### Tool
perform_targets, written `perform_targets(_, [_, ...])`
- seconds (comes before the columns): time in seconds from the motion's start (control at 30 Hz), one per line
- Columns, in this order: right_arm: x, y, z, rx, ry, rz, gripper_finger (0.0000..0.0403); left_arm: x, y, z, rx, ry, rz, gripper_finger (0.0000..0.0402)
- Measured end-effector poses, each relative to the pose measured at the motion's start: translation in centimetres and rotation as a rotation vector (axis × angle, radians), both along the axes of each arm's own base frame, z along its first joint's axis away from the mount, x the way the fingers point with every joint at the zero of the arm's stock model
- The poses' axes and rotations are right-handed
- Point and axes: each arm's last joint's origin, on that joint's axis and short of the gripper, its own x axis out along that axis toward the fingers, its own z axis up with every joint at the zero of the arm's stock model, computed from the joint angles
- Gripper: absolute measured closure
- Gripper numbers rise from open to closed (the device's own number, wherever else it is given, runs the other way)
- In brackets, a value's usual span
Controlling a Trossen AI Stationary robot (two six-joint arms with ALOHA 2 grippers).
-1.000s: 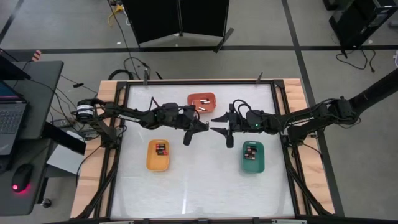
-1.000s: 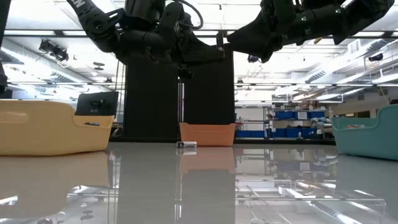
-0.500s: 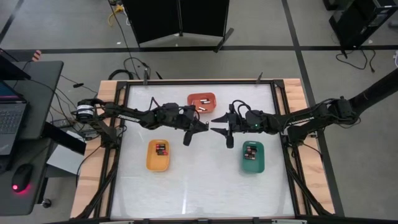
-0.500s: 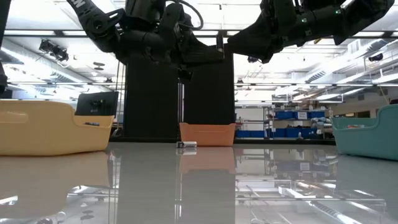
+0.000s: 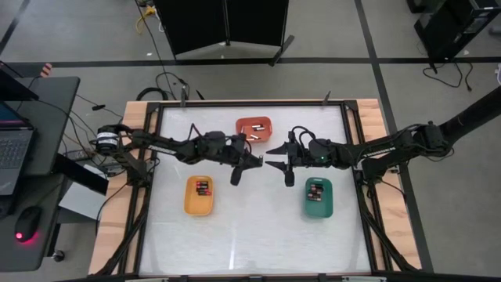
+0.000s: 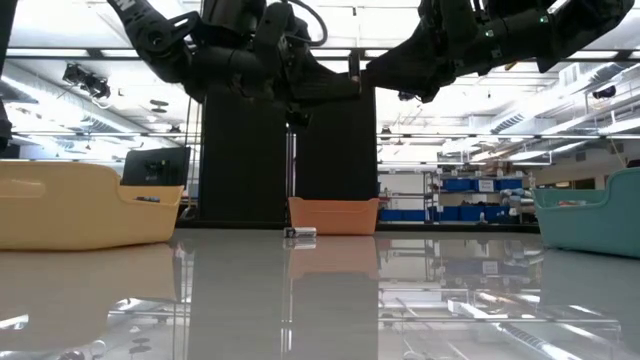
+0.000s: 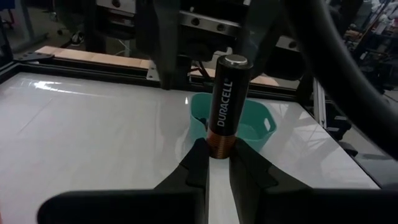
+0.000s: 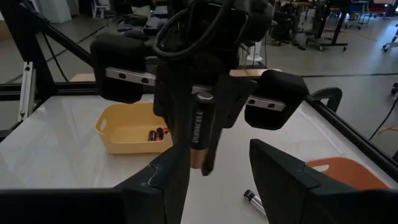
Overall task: Sort batteries
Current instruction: Put the brown battery into the green bin
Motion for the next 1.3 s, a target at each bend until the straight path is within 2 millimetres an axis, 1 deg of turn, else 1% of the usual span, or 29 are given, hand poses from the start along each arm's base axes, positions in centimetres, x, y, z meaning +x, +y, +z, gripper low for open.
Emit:
perform_targets(0.23, [0.0, 0.0, 0.0, 0.0, 0.0, 0.0, 0.0226, 0.05, -0.35, -0.01, 0.005, 0.0, 0.003, 0.0358])
perform_targets(1.0, [-0.02, 0.02, -0.11, 0.001, 0.011, 0.006, 0.0223, 0.05, -0.38, -0.01, 0.005, 0.0, 0.006, 0.0358])
perform_targets(1.3, [0.02, 0.02, 0.12, 0.002, -0.012, 0.008, 0.0222, 0.1, -0.97, 0.0, 0.01, -0.001, -0.012, 0.0358])
